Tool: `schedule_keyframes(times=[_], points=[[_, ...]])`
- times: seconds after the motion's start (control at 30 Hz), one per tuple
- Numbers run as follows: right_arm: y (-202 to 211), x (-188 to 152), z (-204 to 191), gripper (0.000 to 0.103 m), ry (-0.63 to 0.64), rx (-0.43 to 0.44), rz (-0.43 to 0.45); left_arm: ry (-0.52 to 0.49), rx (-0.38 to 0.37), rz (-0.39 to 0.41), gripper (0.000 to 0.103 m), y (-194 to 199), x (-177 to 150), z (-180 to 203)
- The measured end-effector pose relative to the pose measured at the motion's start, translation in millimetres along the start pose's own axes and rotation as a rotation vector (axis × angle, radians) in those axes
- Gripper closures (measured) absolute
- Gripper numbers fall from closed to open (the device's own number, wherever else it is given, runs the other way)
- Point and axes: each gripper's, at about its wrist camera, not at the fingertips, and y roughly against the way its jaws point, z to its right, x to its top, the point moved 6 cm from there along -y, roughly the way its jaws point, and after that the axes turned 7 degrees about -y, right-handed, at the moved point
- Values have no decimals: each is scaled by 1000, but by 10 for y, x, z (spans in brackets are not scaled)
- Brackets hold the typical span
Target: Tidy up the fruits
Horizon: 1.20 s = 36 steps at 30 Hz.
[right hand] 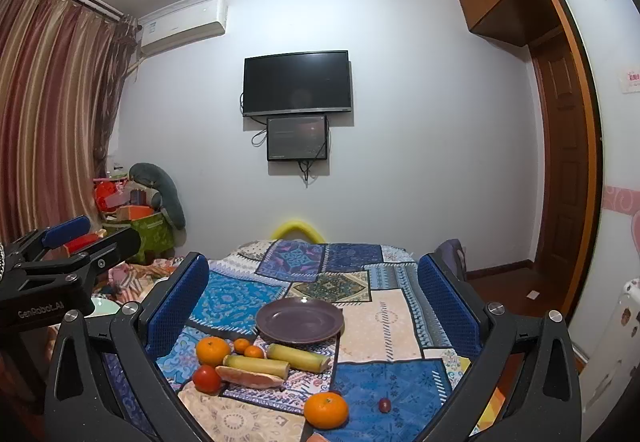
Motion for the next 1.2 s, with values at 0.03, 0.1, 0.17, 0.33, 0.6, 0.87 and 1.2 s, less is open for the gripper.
schedule_keyframes(times=[0.03, 0.1, 0.17, 0.33, 0.6, 0.87, 1.2], points=[[2, -2, -4, 0, 2, -1, 1, 0, 0, 0, 0, 1, 0, 0], [5, 2, -5, 0, 5, 0, 1, 0, 1, 0, 0, -1, 2, 2], [7, -1, -12, 0, 6, 2, 0, -1, 1, 0, 0, 0, 3, 1], [8, -1, -21, 0, 10, 5, -1, 1, 0, 0, 0, 1, 5, 0], [10, -7, -28, 0, 9, 5, -3, 1, -1, 2, 0, 8, 9, 4], [7, -1, -29, 0, 9, 6, -2, -4, -5, 6, 0, 22, 17, 20], [-5, -11, -32, 0, 6, 7, -2, -9, -11, 2, 0, 34, 8, 30]])
